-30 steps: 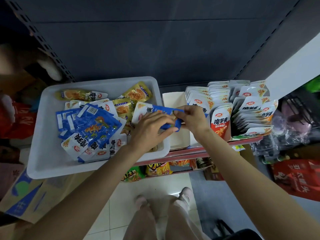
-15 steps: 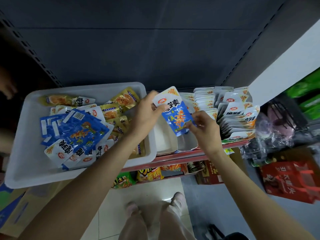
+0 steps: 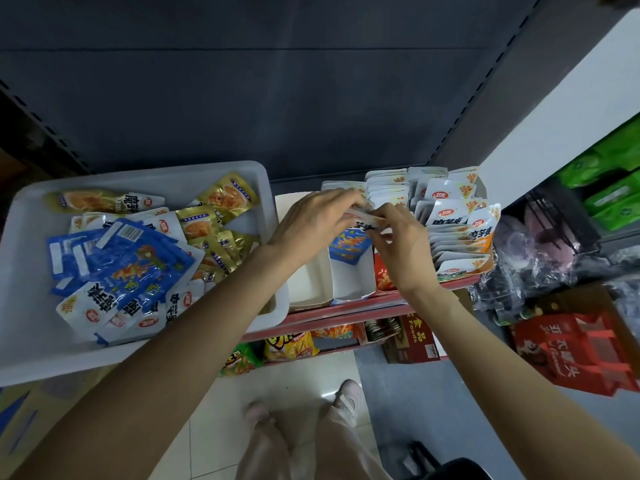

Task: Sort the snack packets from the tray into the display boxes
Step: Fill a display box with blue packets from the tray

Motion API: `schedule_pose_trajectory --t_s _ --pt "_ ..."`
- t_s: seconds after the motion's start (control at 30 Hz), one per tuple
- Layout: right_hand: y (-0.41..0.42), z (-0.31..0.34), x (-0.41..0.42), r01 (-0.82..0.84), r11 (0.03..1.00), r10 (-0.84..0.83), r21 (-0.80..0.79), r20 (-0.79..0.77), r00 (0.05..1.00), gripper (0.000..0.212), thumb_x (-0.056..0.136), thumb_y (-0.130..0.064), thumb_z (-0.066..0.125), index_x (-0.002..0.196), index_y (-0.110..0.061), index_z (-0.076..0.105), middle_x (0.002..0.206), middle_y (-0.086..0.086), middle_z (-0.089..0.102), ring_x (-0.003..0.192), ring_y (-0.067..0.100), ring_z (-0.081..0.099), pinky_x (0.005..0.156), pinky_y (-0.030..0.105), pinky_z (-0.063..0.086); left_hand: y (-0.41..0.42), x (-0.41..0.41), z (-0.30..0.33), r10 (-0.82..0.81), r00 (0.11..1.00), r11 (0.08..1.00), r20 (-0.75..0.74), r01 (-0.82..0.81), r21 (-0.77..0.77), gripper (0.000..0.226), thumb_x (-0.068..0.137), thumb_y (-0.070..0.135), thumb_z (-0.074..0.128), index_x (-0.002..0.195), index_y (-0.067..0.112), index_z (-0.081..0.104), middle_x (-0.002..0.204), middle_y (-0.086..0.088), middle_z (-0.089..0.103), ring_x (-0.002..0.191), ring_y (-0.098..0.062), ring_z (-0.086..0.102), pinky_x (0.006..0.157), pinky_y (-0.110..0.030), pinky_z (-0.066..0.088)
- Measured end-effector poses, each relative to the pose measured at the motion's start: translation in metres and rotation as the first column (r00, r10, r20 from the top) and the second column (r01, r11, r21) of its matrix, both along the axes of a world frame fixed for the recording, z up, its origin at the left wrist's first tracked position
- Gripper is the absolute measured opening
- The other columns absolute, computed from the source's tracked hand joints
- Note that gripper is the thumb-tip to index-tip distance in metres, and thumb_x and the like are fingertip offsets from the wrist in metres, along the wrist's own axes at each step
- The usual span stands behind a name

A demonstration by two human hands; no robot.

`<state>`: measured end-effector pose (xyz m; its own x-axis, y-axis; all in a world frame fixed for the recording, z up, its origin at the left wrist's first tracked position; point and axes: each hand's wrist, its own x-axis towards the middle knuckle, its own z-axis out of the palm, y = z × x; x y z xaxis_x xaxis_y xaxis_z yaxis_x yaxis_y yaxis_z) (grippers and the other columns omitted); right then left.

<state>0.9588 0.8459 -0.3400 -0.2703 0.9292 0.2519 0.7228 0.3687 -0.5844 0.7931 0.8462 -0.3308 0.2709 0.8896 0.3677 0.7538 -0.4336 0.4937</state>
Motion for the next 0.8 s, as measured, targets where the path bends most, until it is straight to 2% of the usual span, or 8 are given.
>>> schedule_pose_trajectory --t_s 0.07,0.2,0.27,0.37,0.53,0.6,0.67,0.8 --pt "0.002 -0.006 -0.003 -0.01 0.997 0.001 0.081 0.111 0.994 0.015 0.082 0.001 0.062 0.096 -0.002 0.059 0.09 0.014 0.055 0.077 0.031 0.056 0.058 0.046 0.052 0.0 -0.001 -0.005 0.031 0.999 0.999 0.026 -0.032 0.015 0.024 0.079 0.011 0.071 0.1 0.008 0.059 0.095 -0.006 0.065 0.082 -0.026 0.063 0.065 -0.033 0.051" --pt "0.003 -0.008 -0.011 -0.016 0.974 -0.047 0.225 0.274 0.961 0.021 0.074 0.003 0.069 0.093 -0.004 0.065 0.086 0.015 0.055 0.074 0.032 0.056 0.045 0.033 0.046 -0.001 -0.004 -0.015 0.064 0.995 0.997 -0.073 -0.06 0.046 0.021 0.076 0.008 0.073 0.092 0.008 0.059 0.091 -0.008 0.062 0.079 -0.027 0.061 0.063 -0.035 0.05" --pt "0.005 -0.006 -0.013 -0.029 0.966 -0.055 0.256 0.313 0.948 0.023 0.071 0.004 0.071 0.091 -0.005 0.065 0.084 0.014 0.056 0.072 0.031 0.056 0.046 0.033 0.046 -0.001 -0.006 -0.018 0.091 0.989 0.995 -0.117 -0.084 0.059 0.021 0.074 0.005 0.072 0.091 0.009 0.059 0.089 -0.008 0.061 0.079 -0.027 0.059 0.065 -0.036 0.049" --pt "0.007 -0.004 -0.016 -0.04 0.958 -0.064 0.286 0.345 0.936 0.029 0.066 0.006 0.073 0.092 -0.005 0.066 0.084 0.014 0.057 0.073 0.031 0.056 0.05 0.034 0.047 -0.003 -0.01 -0.018 0.16 0.984 0.986 -0.083 -0.155 0.065 0.022 0.074 0.004 0.072 0.092 0.009 0.06 0.089 -0.008 0.061 0.079 -0.027 0.06 0.065 -0.038 0.05" --pt "-0.006 0.008 -0.037 -0.014 0.956 -0.075 0.293 0.291 0.954 0.034 0.069 0.0 0.072 0.101 -0.008 0.065 0.104 0.015 0.059 0.091 0.028 0.05 0.069 0.034 0.048 -0.015 -0.034 -0.015 0.27 0.963 0.962 -0.008 -0.269 0.054 0.02 0.078 0.007 0.071 0.095 0.009 0.062 0.091 -0.007 0.062 0.084 -0.026 0.061 0.068 -0.035 0.051" --pt "-0.013 0.008 -0.055 -0.103 0.965 0.046 0.242 0.228 0.973 0.029 0.076 -0.003 0.069 0.104 -0.006 0.063 0.107 0.015 0.057 0.095 0.026 0.049 0.071 0.035 0.049 -0.025 -0.049 -0.015 0.342 0.94 0.94 0.003 -0.342 0.018 0.017 0.083 0.011 0.067 0.099 0.009 0.061 0.097 -0.007 0.062 0.091 -0.023 0.06 0.072 -0.026 0.046" --pt "-0.02 0.007 -0.078 -0.178 0.98 0.163 0.089 0.148 0.975 0.027 0.084 -0.008 0.062 0.111 -0.006 0.06 0.112 0.014 0.053 0.099 0.028 0.053 0.076 0.039 0.052 -0.035 -0.068 -0.019 0.419 0.907 0.906 -0.046 -0.421 -0.049 0.021 0.086 0.015 0.064 0.106 0.01 0.059 0.109 -0.007 0.06 0.103 -0.022 0.055 0.082 -0.022 0.04" --pt "-0.031 0.004 -0.123 -0.201 0.945 0.229 -0.258 0.081 0.97 0.053 0.09 -0.017 0.058 0.138 -0.014 0.037 0.133 0.014 0.036 0.114 0.031 0.049 0.092 0.037 0.045 -0.05 -0.107 -0.031 0.49 0.792 0.762 -0.365 -0.592 -0.262 0.058 0.084 0.023 0.066 0.134 0.011 0.04 0.139 -0.012 0.041 0.128 -0.028 0.039 0.106 -0.039 0.037"
